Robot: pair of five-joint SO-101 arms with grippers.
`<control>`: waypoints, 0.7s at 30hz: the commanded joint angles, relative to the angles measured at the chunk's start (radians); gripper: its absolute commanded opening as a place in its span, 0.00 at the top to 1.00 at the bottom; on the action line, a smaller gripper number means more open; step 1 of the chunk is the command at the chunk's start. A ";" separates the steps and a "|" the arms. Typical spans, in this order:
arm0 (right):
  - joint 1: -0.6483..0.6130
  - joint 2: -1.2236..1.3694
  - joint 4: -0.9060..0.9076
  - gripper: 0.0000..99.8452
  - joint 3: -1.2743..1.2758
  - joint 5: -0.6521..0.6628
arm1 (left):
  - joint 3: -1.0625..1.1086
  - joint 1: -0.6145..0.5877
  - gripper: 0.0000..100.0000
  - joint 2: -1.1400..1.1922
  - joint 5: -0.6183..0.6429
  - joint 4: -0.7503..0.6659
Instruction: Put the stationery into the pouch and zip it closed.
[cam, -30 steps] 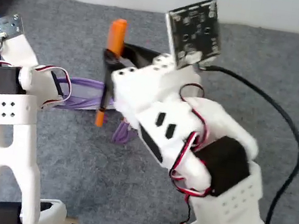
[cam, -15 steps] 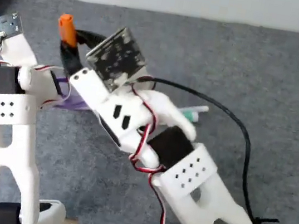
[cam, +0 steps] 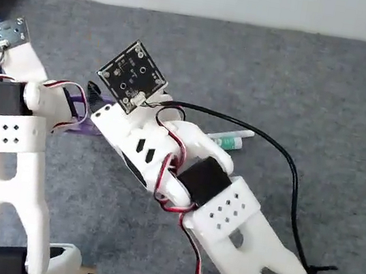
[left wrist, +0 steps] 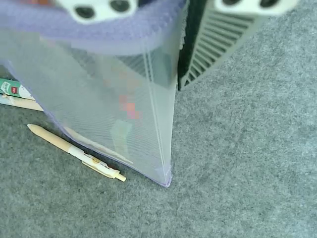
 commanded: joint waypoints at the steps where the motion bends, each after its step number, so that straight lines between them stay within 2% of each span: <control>1: 0.002 -0.107 0.008 0.87 -0.023 -0.014 | -0.018 0.002 0.99 0.015 0.009 0.015; 8: 0.101 -0.160 0.070 0.95 0.014 -0.034 | -0.018 0.002 0.99 0.015 0.009 0.015; 11: 0.205 -0.188 0.111 0.99 0.017 -0.135 | -0.018 0.002 0.99 0.015 0.009 0.015; 17: 0.437 -0.189 0.315 0.99 0.025 -0.330 | -0.018 0.002 0.99 0.015 0.009 0.015; 21: 0.529 -0.114 0.446 0.99 0.054 -0.417 | -0.018 0.002 0.99 0.015 0.009 0.015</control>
